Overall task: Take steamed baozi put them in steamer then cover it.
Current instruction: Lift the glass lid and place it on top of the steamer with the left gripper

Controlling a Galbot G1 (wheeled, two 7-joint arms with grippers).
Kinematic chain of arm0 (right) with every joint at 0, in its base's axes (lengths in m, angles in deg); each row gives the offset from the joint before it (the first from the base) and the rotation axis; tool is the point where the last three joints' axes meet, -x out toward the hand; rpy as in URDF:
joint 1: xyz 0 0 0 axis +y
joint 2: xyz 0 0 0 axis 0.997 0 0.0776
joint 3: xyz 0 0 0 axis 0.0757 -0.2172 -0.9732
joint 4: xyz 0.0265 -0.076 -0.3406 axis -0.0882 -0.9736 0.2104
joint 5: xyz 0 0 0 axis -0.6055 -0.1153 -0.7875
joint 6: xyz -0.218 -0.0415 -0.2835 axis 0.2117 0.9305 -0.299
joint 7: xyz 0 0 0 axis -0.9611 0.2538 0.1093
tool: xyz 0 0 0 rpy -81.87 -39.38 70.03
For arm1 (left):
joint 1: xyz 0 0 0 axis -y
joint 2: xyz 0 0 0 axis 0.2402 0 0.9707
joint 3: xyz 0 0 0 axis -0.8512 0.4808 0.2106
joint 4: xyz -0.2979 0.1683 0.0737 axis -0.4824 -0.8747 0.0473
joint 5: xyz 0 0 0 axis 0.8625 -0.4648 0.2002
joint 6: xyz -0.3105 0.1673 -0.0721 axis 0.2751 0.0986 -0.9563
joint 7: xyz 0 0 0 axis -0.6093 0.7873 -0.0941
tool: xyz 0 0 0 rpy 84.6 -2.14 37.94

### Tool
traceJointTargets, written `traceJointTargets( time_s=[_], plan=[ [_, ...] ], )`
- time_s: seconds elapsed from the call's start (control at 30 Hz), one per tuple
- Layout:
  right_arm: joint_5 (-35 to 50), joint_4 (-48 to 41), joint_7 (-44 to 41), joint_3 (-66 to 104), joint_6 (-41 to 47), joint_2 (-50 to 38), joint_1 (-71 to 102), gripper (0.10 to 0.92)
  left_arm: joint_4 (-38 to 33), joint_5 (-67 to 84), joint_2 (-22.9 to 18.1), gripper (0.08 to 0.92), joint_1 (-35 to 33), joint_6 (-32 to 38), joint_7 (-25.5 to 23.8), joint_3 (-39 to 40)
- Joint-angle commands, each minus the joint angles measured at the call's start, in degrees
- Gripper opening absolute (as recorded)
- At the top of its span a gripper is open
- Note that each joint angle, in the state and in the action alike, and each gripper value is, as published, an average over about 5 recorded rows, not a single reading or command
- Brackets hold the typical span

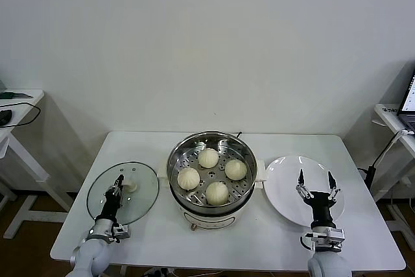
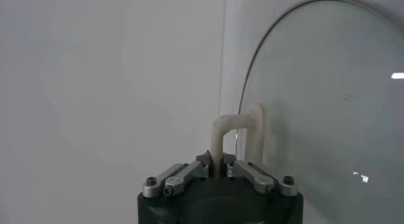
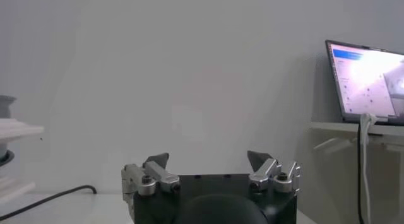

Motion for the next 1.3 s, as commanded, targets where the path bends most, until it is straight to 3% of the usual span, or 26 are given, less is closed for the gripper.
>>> traceJointTargets(
  time_s=[0.03,0.43,0.63,0.77,0.97,1.3],
  plan=[
    [-0.40,-0.22,-0.12,-0.15,-0.24,0.24,-0.03,0.823,-3.23,0.93,0.34,0.197,-0.87,0.53,0.96,-1.25],
    [-0.66,-0.39,-0.37,-0.26,-0.79,0.91,-0.46,0.823,-25.98,5.76,6.23,0.197,-6.28,-2.05,-1.69,-9.02],
    [-0.65,-0.16,-0.42,-0.25,-0.88,1.14,-0.59,0.823,-38.53,7.81,8.14,0.197,-7.19,-6.13,-5.13,-7.97],
    [-0.41,-0.11,-0.43,-0.15,-0.60,1.05,-0.72,0.823,-47.20,8.02,9.05,0.197,-7.71,-11.66,-8.29,-2.26],
    [-0.15,-0.74,-0.38,0.11,-0.40,0.78,-1.14,0.823,-55.12,7.57,9.01,0.197,-4.52,-21.14,-12.89,12.41],
    [-0.04,-1.59,-0.22,0.35,-0.34,0.82,-2.16,0.823,-54.06,0.37,2.05,0.197,2.33,-30.20,-20.13,33.68]
  ],
)
